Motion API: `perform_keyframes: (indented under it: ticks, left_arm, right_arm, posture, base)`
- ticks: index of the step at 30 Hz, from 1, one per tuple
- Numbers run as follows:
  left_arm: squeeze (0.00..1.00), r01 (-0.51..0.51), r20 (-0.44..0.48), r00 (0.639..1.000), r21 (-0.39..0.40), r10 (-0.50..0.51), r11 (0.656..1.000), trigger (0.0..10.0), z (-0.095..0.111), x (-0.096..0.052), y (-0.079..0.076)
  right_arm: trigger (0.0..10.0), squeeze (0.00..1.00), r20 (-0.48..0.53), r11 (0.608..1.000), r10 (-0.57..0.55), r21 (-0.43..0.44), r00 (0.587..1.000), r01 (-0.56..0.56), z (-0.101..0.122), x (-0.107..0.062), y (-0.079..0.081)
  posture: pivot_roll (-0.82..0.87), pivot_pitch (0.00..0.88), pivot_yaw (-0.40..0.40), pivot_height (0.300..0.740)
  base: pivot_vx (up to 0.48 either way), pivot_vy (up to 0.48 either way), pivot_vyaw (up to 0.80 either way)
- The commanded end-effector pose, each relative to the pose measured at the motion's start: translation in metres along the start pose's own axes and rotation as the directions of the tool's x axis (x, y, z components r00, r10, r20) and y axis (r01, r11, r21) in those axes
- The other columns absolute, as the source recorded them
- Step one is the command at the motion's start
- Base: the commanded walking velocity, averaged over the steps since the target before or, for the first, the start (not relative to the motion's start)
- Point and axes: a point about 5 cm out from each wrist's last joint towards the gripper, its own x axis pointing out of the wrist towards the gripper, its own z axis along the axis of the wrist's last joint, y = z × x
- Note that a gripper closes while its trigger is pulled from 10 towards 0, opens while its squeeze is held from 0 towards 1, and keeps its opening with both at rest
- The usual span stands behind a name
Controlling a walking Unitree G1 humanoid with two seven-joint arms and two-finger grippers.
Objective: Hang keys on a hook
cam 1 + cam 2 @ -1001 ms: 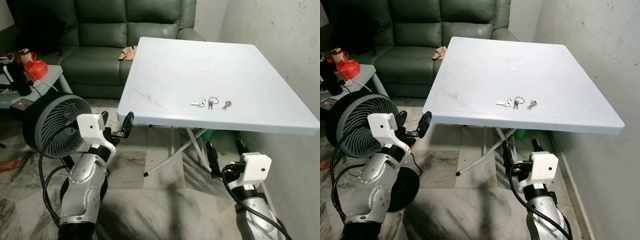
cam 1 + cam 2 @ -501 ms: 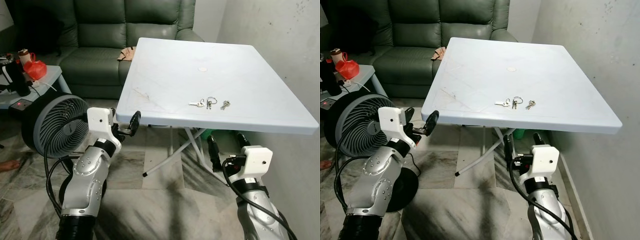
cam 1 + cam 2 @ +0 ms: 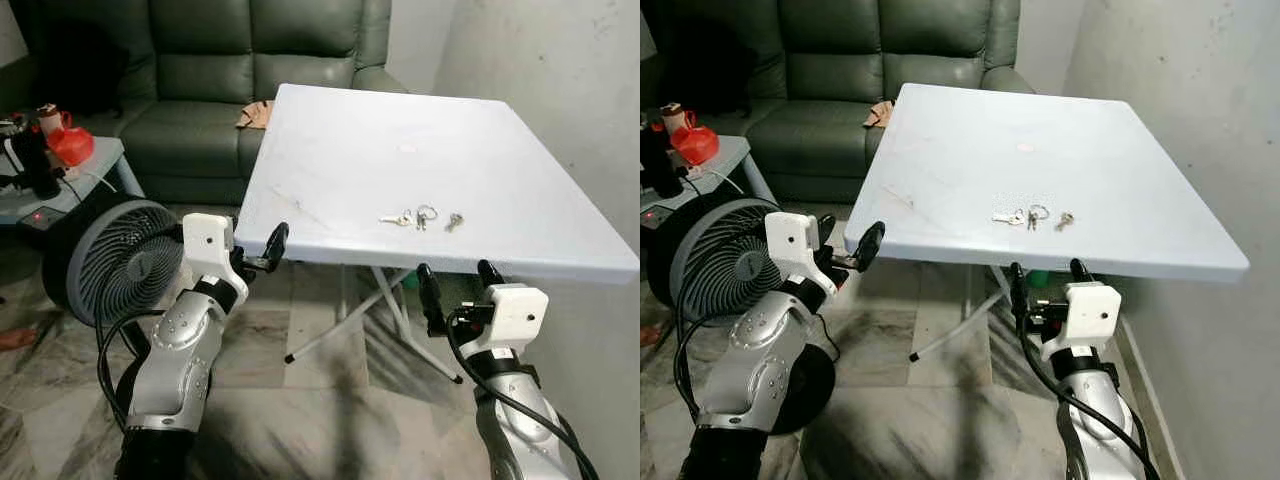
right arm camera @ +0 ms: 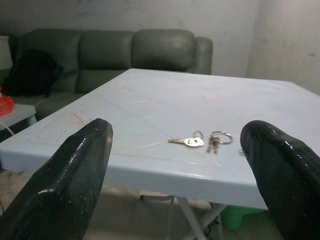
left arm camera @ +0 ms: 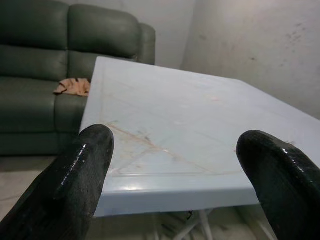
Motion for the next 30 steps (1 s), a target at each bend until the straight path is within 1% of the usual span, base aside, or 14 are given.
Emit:
perform_keyframes:
  ticks: [1, 26, 30]
  left_arm:
    - [0.00, 0.001, -0.008, 1.000, 0.010, -0.001, 1.000, 10.0, -0.0001, 0.0013, -0.0004]
    - [0.00, 0.009, -0.006, 1.000, 0.008, -0.009, 1.000, 10.0, 0.0002, 0.0014, -0.0032]
    - [0.00, 0.001, -0.008, 1.000, 0.023, 0.000, 1.000, 10.0, 0.0004, 0.0016, -0.0031]
  right_arm:
    - [10.0, 0.00, 0.014, 1.000, 0.014, -0.005, 1.000, -0.013, 0.0046, 0.0030, 0.0016]
    - [10.0, 0.00, 0.003, 0.999, 0.037, -0.001, 0.999, -0.037, 0.0031, 0.0020, 0.0056]
    - [10.0, 0.00, 0.001, 0.999, 0.043, -0.001, 0.999, -0.043, 0.0027, 0.0019, 0.0065]
  posture:
    - [-0.11, 0.033, -0.036, 0.740]
    - [-0.11, 0.035, -0.039, 0.740]
    - [-0.11, 0.032, -0.040, 0.740]
  base:
    - [0.431, 0.000, 0.00]
    - [0.431, 0.000, 0.00]
    - [0.000, 0.000, 0.00]
